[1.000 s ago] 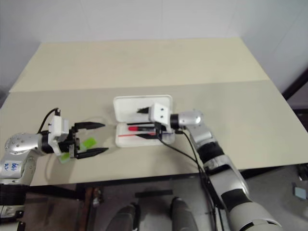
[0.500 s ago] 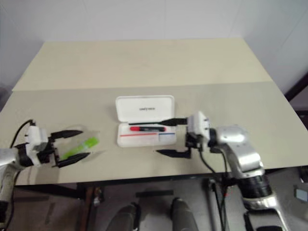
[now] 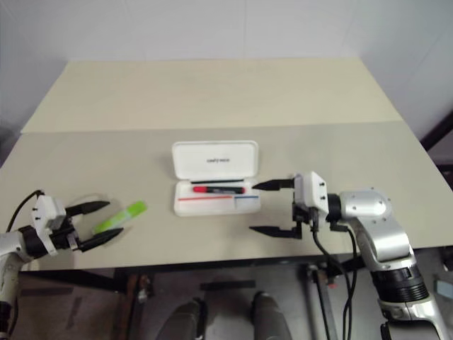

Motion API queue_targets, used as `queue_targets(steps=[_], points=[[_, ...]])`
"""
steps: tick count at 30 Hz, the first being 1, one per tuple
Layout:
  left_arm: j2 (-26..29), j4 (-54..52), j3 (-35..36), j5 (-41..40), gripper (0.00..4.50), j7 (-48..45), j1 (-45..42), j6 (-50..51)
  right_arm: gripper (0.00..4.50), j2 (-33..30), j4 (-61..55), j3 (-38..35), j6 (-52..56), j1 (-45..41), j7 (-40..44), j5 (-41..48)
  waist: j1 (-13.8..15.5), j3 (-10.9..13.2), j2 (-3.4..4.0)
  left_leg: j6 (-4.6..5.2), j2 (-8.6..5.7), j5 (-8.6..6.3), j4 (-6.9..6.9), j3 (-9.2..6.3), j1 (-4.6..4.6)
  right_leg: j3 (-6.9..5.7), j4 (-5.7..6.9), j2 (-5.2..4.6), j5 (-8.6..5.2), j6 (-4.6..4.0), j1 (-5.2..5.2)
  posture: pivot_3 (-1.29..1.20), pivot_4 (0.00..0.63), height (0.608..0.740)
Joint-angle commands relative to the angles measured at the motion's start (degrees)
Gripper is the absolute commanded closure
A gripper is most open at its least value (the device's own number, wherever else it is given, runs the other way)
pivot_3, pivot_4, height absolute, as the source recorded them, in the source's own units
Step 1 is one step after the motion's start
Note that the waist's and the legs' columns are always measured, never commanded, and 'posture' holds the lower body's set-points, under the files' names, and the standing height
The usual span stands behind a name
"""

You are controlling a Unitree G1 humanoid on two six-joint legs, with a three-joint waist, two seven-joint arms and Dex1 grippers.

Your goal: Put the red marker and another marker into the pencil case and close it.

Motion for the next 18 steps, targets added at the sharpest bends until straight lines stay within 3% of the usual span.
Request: queue_targets(steps=[1,7,16,18], points=[[-0.98,3.67,-1.20,1.98,0.00,1.82,-1.31,-1.02,0.01,-0.52,-3.38,-1.61,-0.18,0.33,-1.21,0.96,0.01,0.00,0.01,0.00,-0.01,0.00,0.00,0.00,0.00,0.00,-0.01,0.00,0.01,0.01,0.00,0.00,0.150,0.740],[-1.93,8.71,-1.61,3.74,0.00,4.56,-3.09,-2.72,0.01,-0.90,-5.42,-1.91,0.87,0.49,-2.46,1.48,0.04,-0.01,0.00,0.02,-0.02,0.03,0.01,-0.04,0.05,-0.03,0.06,-0.06,0.01,0.02,0.05,0.00,0.150,0.740],[-2.20,8.63,-3.17,4.06,2.82,5.23,-3.34,-4.54,0.00,-0.44,-6.15,-1.69,1.18,-0.12,-3.90,1.37,0.05,-0.09,0.14,0.07,0.11,0.22,-0.04,-0.05,0.50,0.00,0.10,-0.16,0.03,-0.26,0.44,0.00,0.150,0.740],[-2.33,8.07,-3.19,3.50,3.41,5.12,-3.16,-4.45,0.00,-0.34,-6.01,-1.60,1.07,-0.31,-4.05,1.31,0.00,-0.09,0.14,0.09,0.16,0.30,-0.09,-0.03,0.66,0.02,0.07,-0.15,-0.32,-1.05,0.59,0.00,0.150,0.740]])
